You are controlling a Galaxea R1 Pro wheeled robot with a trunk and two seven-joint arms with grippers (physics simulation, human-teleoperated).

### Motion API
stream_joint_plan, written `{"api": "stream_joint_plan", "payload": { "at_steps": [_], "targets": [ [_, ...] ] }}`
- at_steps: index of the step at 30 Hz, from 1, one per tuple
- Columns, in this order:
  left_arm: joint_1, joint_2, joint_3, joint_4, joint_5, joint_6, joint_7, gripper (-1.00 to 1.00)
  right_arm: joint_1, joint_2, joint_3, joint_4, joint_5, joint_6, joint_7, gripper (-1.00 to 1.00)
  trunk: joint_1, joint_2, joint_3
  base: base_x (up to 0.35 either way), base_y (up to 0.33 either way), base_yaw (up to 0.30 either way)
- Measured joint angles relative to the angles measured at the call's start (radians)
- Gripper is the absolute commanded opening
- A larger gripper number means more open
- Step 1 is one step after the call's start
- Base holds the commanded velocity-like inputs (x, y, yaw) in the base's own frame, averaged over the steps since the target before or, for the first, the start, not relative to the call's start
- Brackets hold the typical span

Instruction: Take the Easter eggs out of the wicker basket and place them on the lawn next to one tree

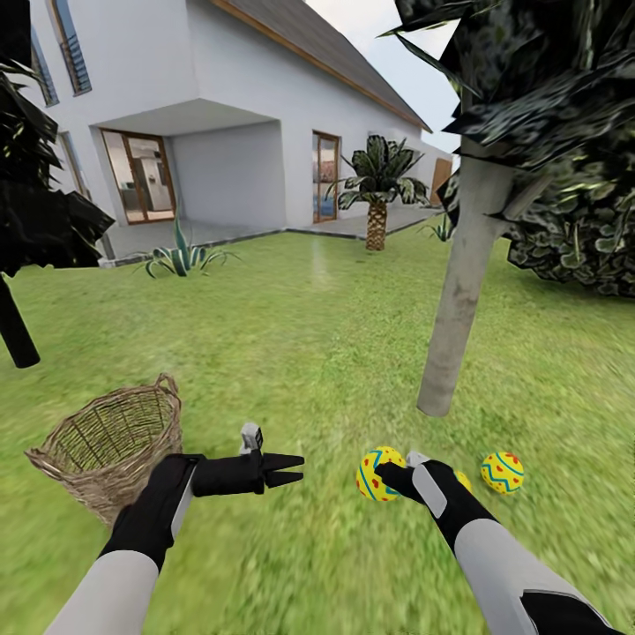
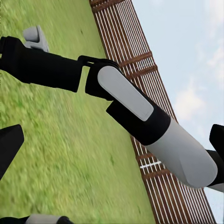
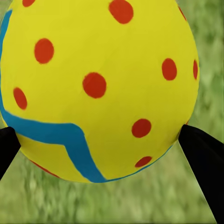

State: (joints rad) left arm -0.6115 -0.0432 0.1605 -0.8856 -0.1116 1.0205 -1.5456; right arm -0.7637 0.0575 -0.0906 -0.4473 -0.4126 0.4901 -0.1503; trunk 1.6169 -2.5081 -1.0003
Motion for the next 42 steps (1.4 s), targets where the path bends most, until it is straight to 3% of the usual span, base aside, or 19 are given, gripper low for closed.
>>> {"api": "stream_joint_plan", "payload": {
  "at_steps": [27, 42],
  "targets": [
    [0.000, 0.002, 0.000, 0.000, 0.001, 0.000, 0.000, 1.00, 0.001, 0.001, 0.001, 0.000, 0.000, -0.002, 0.000, -1.00, 0.012, -0.006, -0.104, 0.000, 0.000, 0.000],
    [0.000, 0.002, 0.000, 0.000, 0.002, 0.000, 0.000, 1.00, 0.000, 0.001, 0.001, 0.000, -0.001, -0.028, 0.000, -1.00, 0.012, -0.006, -0.105, 0.051, 0.000, 0.000]
  ]
}}
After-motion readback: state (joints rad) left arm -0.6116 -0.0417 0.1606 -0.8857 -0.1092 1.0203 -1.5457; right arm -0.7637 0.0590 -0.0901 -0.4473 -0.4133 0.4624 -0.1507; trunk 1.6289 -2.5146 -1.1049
